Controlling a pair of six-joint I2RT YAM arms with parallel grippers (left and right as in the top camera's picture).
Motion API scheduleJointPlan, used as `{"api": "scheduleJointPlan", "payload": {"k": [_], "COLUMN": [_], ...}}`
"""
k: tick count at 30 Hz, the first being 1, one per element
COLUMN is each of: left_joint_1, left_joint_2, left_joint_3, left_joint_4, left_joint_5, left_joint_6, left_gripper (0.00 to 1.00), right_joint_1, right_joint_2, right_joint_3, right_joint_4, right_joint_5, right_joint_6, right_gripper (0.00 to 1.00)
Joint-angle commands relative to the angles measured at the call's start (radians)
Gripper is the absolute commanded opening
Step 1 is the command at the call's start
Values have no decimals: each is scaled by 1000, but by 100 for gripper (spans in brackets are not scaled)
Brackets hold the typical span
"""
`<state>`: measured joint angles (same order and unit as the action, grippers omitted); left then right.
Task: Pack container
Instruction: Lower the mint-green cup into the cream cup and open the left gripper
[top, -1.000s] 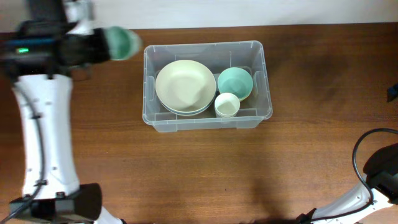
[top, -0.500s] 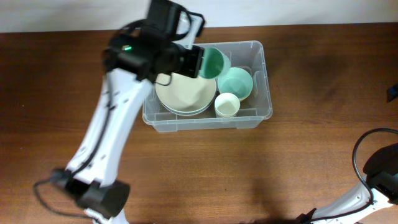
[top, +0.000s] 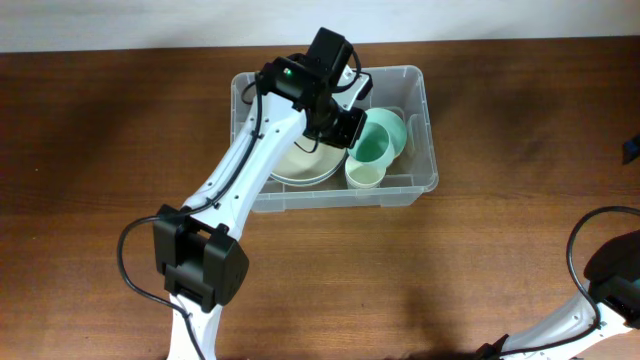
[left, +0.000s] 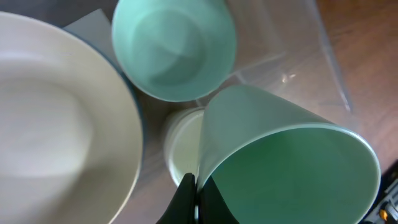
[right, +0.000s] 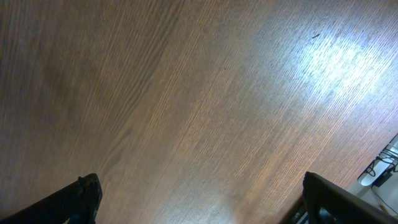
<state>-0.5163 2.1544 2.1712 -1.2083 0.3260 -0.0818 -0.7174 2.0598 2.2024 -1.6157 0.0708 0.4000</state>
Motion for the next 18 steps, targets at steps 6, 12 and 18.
{"api": "scheduleJointPlan", "payload": {"k": [6, 12, 18], "left_joint_1": [0, 1, 2], "left_joint_2": [-10, -10, -10], "left_joint_3": [10, 10, 10], "left_joint_4": [-45, -106, -110], "left_joint_5": [-18, -118, -160], "left_joint_6": [31, 50, 53], "left_gripper": [1, 1, 2], "right_joint_1": [3, 3, 3], "right_joint_2": [-7, -7, -7], "right_joint_3": [-5, -5, -5], "right_joint_4": [1, 1, 1], "right_joint_5": [9, 9, 9], "right_joint_6": [0, 0, 0], "right_gripper": [99, 99, 99]}}
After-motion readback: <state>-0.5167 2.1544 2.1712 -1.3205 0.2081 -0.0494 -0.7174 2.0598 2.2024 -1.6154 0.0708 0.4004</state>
